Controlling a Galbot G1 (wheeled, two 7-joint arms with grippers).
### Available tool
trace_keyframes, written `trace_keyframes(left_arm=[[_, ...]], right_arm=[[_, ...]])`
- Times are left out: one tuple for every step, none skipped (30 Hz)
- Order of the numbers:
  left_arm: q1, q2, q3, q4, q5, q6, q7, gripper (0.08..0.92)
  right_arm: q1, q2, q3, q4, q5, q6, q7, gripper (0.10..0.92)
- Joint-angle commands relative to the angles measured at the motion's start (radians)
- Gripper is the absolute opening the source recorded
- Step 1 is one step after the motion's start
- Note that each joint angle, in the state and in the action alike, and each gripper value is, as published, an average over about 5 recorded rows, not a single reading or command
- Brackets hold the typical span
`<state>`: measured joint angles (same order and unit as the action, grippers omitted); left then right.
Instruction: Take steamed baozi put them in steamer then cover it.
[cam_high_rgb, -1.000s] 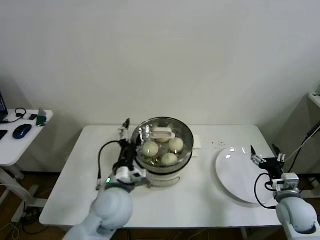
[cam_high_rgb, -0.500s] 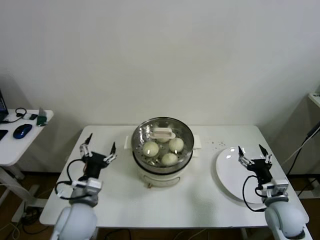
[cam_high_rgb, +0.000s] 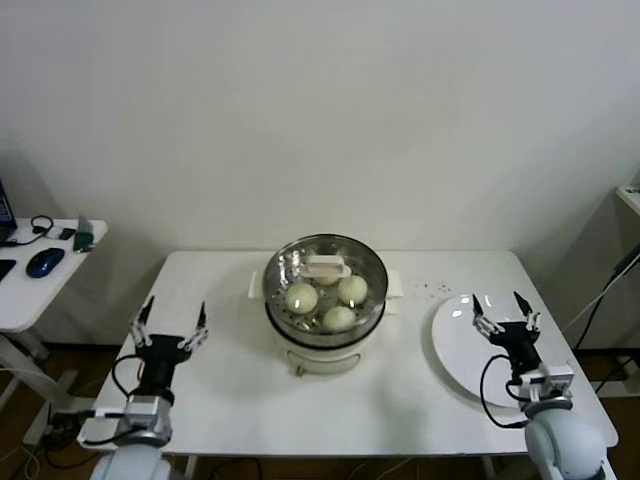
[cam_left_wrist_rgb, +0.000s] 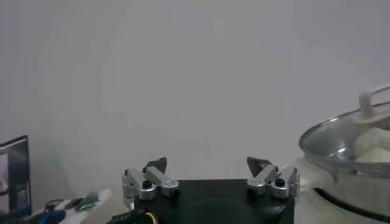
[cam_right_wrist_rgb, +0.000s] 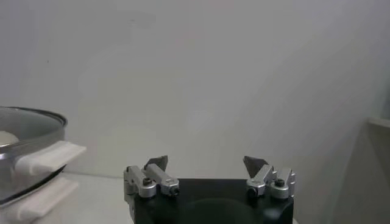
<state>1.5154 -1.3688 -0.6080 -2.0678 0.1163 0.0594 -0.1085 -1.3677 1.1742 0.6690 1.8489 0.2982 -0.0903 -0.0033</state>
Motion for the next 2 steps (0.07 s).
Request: trace_keyframes(left_arm=[[0.045, -0.031, -0.054, 0.021, -0.089, -0.094, -0.006, 0.823], [0.045, -0.031, -0.054, 0.021, -0.090, -0.094, -0.005, 0.823]], right_arm=[[-0.001, 0.014, -0.001, 0.009, -0.010, 0.003, 0.000, 0.823], [-0.001, 0.014, -0.001, 0.009, -0.010, 0.003, 0.000, 0.823]])
